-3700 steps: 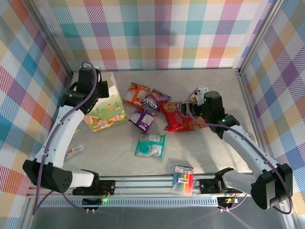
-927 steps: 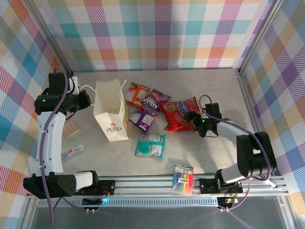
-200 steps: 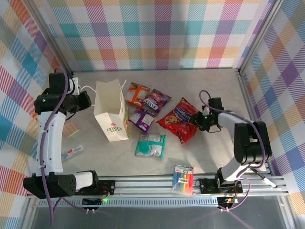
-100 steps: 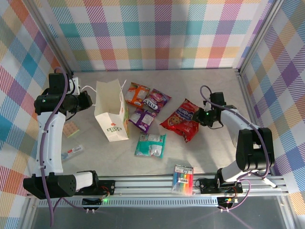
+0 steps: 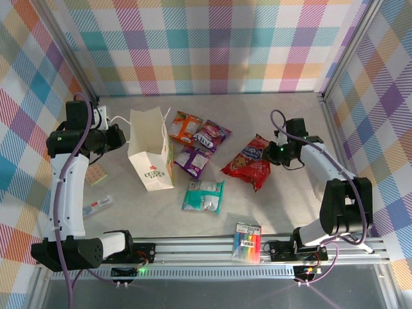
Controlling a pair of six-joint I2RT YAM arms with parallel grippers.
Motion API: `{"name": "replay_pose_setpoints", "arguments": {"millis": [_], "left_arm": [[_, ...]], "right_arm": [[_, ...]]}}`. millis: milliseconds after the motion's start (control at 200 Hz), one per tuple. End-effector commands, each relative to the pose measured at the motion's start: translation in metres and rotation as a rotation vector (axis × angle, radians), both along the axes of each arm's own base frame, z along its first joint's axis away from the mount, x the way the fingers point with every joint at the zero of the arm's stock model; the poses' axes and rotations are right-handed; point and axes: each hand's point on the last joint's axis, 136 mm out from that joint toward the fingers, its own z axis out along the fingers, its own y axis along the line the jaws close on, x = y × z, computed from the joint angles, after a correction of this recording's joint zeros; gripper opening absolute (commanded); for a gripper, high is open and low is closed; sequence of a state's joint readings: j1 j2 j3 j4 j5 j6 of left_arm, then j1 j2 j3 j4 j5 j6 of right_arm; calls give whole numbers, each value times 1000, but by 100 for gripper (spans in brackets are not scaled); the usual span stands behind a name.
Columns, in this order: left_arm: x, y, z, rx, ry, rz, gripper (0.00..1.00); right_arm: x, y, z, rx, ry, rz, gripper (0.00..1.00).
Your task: Place the snacks into the paper bag
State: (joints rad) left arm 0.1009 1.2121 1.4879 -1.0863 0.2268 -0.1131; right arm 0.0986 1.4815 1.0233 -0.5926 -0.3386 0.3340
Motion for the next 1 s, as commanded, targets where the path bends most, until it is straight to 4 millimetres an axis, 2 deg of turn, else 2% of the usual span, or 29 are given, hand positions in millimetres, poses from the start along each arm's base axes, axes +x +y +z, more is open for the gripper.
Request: {"name": "replay_pose_setpoints", "arguments": {"millis": [0, 225, 335, 530, 765, 995], "left_arm": [[-1, 0, 6, -24, -29, 8, 13], [-5, -6, 21, -44, -69, -14, 15], [-6, -7, 21, -47, -66, -17, 16], [-7, -8, 23, -56, -76, -16, 17], [-10, -9, 36, -63, -104, -14, 20], [-8, -8, 37, -65, -106, -1, 21]], "right_arm": [[10, 8, 48, 12, -152, 67, 9], [9, 14, 77, 9, -212, 108, 6], [11, 16, 89, 3, -237, 121, 0], [11, 24, 112, 10, -272, 157, 0], [7, 39, 153, 10, -355, 214, 0], [1, 51, 196, 27, -435, 243, 0]]}}
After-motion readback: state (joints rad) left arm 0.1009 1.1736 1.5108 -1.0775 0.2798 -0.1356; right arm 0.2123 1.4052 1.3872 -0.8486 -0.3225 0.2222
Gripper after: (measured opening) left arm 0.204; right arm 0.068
